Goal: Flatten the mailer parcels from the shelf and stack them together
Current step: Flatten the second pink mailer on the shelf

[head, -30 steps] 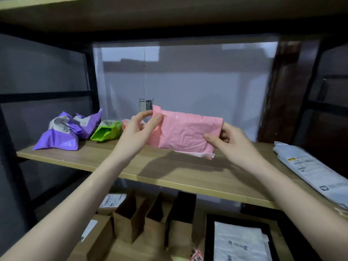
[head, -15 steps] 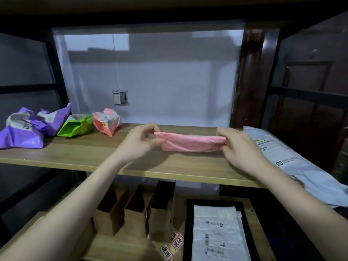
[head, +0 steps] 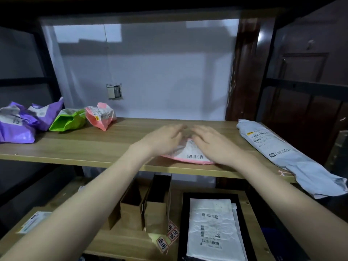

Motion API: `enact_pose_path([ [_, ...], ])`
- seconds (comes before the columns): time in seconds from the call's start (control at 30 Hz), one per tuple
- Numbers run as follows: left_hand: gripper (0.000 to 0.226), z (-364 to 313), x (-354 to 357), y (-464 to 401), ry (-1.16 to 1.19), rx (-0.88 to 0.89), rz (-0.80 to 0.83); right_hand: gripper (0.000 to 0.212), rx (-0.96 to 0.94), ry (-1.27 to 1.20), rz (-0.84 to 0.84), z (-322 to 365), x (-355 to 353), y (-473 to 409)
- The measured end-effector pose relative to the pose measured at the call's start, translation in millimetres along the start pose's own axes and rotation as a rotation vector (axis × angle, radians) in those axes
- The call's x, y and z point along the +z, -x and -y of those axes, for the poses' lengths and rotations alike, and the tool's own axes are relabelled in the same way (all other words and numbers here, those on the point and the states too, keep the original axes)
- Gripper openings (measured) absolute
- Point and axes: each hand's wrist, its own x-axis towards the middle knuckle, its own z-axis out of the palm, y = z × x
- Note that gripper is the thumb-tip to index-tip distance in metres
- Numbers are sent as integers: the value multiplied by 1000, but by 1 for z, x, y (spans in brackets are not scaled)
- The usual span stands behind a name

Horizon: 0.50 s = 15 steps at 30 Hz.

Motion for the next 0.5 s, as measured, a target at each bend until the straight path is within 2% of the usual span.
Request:
enact_pose_path([
  [0.07, 45, 5, 17, 3, -29, -2, 92, 47, -7, -40, 79, -3, 12, 0],
  [0.2, 50, 15, 35, 9, 69, -75, 150, 56, 30, -3, 179, -6, 19, 5],
  [0.5, 54, 17, 37, 7, 63, -116, 252, 60, 32, 34, 270, -7, 17, 2],
])
